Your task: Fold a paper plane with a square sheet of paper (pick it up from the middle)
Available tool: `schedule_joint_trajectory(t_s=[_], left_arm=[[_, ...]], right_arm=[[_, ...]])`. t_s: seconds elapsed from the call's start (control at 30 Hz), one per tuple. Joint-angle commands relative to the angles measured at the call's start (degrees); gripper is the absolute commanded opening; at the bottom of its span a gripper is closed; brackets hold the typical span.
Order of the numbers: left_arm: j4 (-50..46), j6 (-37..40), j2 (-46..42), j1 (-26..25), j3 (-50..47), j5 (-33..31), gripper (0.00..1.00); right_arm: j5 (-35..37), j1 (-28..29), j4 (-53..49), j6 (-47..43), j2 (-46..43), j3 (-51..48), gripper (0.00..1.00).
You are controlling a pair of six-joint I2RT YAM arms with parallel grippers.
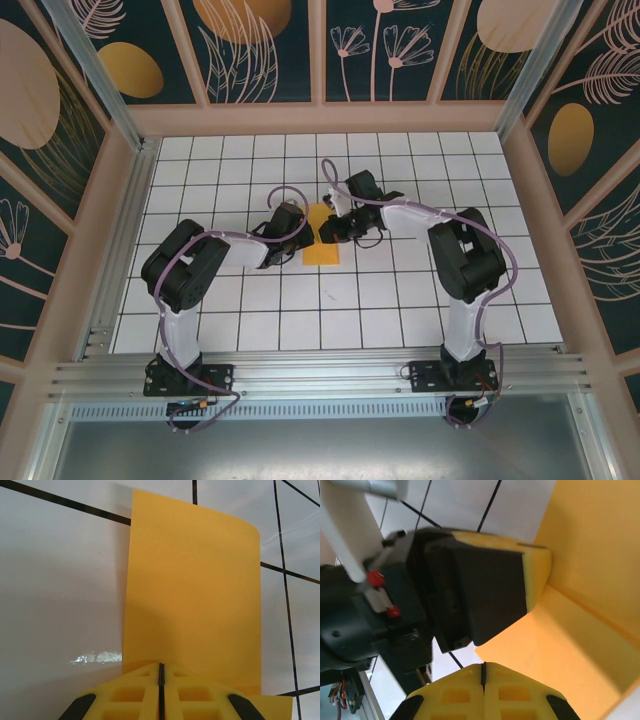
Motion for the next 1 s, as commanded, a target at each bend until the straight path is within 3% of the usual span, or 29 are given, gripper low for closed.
schedule_joint_trajectory(t_s=[0.0, 0.17, 0.47, 0.8, 0.97], left_arm=[[-1.9, 0.6, 2.8, 0.2, -0.2, 1.4, 0.11], [-2.0, 0.8, 3.2, 0.2, 0.1, 1.6, 0.11], [-2.2, 0.9, 2.9, 0.2, -0.2, 1.5, 0.11], [-3.1, 2.3, -4.0, 0.2, 1.7, 4.4, 0.18], [-1.4, 0.1, -7.5, 0.2, 0.8, 8.2, 0.15]], right_arm=[[-2.5, -0.9, -1.2, 1.0, 2.3, -1.3, 0.00], [-2.2, -0.1, -4.0, -0.6, 5.6, 0.4, 0.00], [4.8, -1.2, -5.8, 0.0, 7.9, 0.4, 0.00], [1.4, -3.6, -3.6, 1.3, 8.2, -3.8, 0.00], [1.0, -3.9, -2.6, 1.8, 8.5, -4.1, 0.00]])
